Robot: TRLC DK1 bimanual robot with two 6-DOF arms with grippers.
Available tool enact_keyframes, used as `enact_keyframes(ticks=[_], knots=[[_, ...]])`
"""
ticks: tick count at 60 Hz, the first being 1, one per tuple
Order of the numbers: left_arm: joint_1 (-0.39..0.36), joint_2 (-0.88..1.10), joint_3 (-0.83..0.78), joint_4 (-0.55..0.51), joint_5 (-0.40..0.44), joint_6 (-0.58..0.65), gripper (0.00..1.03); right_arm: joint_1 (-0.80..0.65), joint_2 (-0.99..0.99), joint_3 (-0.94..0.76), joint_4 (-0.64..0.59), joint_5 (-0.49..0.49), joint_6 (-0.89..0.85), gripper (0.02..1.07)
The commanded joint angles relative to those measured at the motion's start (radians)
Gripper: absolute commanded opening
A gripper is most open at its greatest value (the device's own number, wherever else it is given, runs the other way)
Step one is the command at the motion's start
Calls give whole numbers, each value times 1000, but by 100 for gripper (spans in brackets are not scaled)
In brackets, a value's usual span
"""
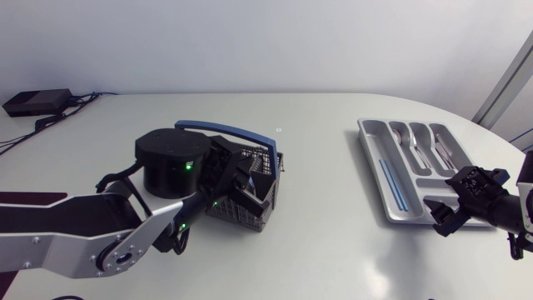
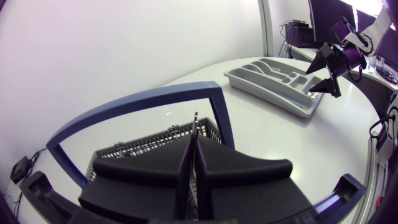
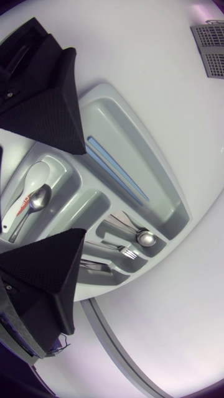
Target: Unload the cutlery basket into the drawer organizer.
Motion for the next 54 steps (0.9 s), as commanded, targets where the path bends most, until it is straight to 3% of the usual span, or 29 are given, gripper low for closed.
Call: enact_keyframes(ticks=[1, 22, 32, 43, 54], knots=[[-6, -22, -38, -1, -22, 34, 4, 16, -27, -31, -15, 11, 14, 88], [-37, -140, 7, -10, -43, 89, 4, 74, -163, -27, -127, 26, 42, 88], [-24, -196, 94, -119, -35, 71, 4, 151, -243, -4, -224, 32, 103, 88], [49, -229, 240, -337, 123, -42, 4, 266, -358, 62, -377, 20, 215, 88], [95, -224, 344, -453, 230, -107, 4, 406, -415, 164, -518, -18, 348, 88]])
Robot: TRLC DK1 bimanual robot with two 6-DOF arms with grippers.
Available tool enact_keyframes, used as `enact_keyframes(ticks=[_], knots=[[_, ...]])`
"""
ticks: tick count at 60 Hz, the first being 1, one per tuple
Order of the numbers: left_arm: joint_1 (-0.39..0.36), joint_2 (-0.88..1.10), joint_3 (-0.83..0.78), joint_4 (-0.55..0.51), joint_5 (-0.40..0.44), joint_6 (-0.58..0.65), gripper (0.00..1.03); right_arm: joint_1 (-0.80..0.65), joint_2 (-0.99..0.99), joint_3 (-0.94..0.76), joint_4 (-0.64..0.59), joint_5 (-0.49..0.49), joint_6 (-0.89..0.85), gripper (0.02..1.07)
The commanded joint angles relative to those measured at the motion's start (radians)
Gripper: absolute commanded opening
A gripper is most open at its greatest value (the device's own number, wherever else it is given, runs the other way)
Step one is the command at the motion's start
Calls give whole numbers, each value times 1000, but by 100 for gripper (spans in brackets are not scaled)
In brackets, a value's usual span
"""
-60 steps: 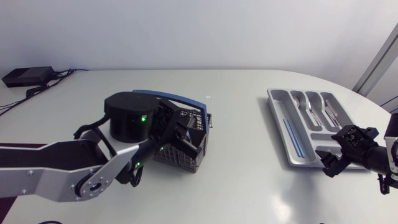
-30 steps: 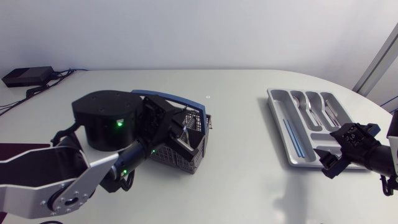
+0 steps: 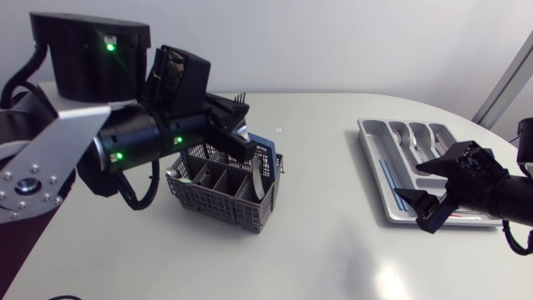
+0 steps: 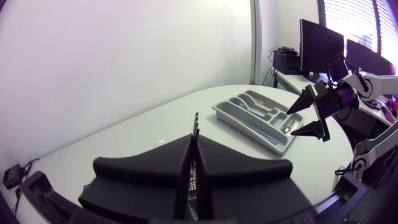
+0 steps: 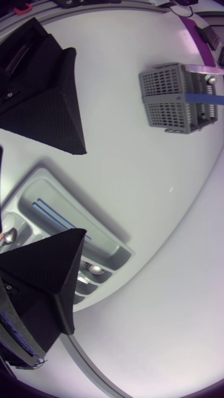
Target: Unload the cutlery basket into the drawer organizer.
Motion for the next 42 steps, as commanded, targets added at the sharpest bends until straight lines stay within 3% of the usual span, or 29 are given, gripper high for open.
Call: enact_keyframes(ticks=[1, 11, 24, 42], knots=[[13, -14, 65, -33, 32, -52, 4, 67, -20, 60, -56, -11, 95, 88], [7, 1, 134, -96, 66, -82, 4, 176, -31, 151, -135, -69, 206, 88], [45, 133, 206, -130, 172, -160, 4, 406, 56, 270, -145, -80, 393, 88], [76, 242, 271, -142, 261, -215, 4, 518, 251, 407, -105, -132, 520, 88]])
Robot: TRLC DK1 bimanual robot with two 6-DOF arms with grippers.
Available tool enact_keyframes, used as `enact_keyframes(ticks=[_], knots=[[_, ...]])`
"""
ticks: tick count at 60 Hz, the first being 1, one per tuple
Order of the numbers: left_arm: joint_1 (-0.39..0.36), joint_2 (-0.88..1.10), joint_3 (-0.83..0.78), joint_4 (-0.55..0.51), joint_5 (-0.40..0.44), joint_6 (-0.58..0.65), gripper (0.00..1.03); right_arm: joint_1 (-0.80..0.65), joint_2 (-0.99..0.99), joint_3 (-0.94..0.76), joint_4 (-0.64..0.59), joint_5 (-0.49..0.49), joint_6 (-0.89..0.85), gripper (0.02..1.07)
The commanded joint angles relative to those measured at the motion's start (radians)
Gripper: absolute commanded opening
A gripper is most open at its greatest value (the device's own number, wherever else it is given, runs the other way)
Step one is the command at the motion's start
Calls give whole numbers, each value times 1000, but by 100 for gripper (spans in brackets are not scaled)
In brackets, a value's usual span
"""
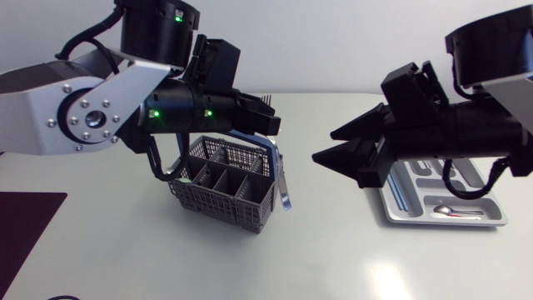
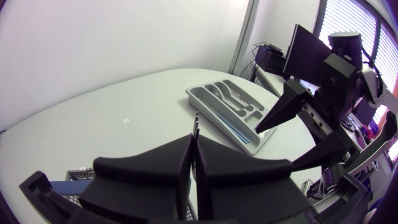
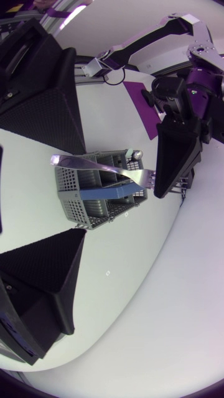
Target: Unload the cutlery basket into the drawer organizer.
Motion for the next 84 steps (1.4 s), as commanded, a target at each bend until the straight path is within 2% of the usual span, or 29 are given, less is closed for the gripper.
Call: enact_keyframes(ticks=[1, 23, 33, 40, 50, 62, 84], knots=[[18, 33, 65, 5, 28, -44, 4, 23, 60, 35, 16, -12, 62, 88], [30, 102, 107, 8, 65, -67, 4, 68, 239, 124, 83, 1, 137, 86], [30, 114, 109, 11, 68, -73, 4, 79, 290, 149, 98, 1, 145, 68], [32, 112, 106, 11, 70, -75, 4, 91, 296, 142, 126, 12, 153, 47], [40, 114, 106, 11, 88, -87, 4, 108, 302, 136, 138, 20, 151, 27], [43, 114, 107, 11, 91, -93, 4, 120, 310, 132, 137, 24, 150, 17], [47, 106, 101, 11, 93, -95, 4, 134, 313, 119, 137, 24, 130, 10]])
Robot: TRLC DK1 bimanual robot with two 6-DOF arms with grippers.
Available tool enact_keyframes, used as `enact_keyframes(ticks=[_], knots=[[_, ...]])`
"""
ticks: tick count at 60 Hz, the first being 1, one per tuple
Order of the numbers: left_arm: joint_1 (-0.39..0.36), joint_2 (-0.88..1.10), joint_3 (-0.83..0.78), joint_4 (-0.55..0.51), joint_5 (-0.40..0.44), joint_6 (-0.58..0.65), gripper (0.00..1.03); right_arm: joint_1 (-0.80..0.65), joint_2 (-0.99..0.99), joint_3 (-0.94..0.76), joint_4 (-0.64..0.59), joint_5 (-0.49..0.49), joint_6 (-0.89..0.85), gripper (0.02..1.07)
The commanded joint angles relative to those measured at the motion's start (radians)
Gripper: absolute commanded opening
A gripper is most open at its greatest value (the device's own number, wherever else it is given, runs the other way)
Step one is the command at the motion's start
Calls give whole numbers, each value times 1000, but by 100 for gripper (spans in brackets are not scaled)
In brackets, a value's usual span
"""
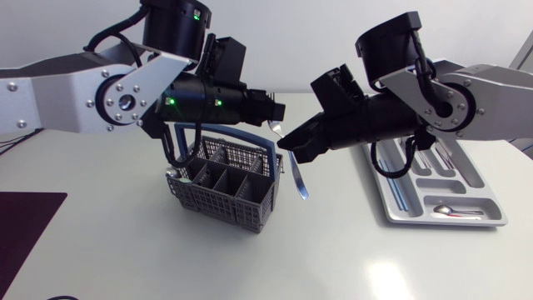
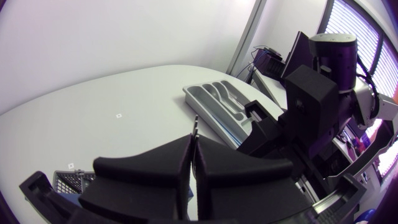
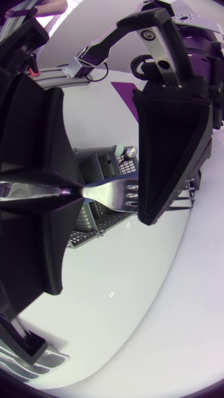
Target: Unload the cutlery basket into the drawer organizer.
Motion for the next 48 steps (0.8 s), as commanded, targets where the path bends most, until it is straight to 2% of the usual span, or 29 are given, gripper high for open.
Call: enact_keyframes(ticks=[1, 9, 17, 37, 48], knots=[[10, 7, 27, 11, 18, -33, 4, 17, 12, -13, 6, -15, -20, 9], [10, 5, 27, 9, 18, -32, 8, 19, 6, -21, 5, -18, -24, 10], [10, -3, 37, 5, 19, -32, 27, 20, 1, -25, 0, -20, -27, 10], [10, -53, 55, -12, 19, -23, 54, 20, 3, -50, -23, -37, -53, 10], [34, -96, 116, -52, 19, -19, 57, 8, -12, -91, -63, -40, -119, 10]])
